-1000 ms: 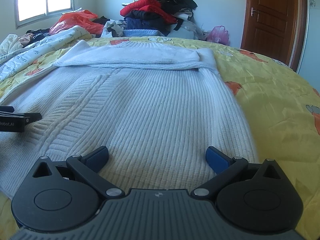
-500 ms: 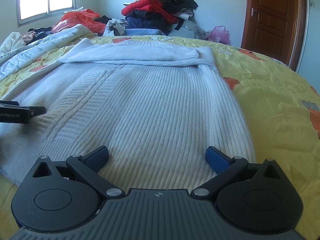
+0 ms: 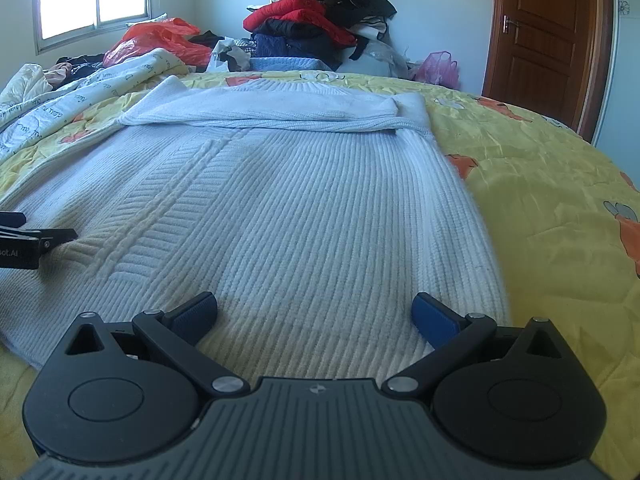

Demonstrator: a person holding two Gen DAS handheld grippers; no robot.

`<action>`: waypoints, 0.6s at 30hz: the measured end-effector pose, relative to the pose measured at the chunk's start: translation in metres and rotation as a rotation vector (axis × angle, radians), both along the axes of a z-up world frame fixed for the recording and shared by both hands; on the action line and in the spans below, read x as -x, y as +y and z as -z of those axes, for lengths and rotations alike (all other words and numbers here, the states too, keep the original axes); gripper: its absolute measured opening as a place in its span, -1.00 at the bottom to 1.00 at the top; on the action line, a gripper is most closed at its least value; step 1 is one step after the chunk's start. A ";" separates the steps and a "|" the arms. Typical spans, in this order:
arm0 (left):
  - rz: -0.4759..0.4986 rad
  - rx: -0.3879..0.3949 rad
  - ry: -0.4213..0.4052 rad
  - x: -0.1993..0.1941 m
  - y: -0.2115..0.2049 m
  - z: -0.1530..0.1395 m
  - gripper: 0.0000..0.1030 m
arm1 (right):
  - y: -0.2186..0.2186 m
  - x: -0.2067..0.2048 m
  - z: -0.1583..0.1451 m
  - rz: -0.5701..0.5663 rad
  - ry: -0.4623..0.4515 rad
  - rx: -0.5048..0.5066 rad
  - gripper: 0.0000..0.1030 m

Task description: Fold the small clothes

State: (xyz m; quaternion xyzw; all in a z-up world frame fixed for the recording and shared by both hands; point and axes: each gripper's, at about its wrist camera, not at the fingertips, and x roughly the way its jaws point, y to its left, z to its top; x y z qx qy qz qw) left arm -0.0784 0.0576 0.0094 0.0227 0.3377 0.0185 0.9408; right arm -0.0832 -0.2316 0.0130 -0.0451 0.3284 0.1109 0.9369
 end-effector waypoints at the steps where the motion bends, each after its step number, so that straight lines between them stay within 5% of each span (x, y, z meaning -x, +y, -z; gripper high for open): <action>1: 0.000 -0.001 0.003 0.000 0.000 0.000 1.00 | 0.000 0.000 0.000 0.000 0.000 0.000 0.96; 18: 0.005 0.017 0.051 0.023 0.002 -0.008 1.00 | -0.007 0.031 -0.002 -0.014 0.023 0.019 0.96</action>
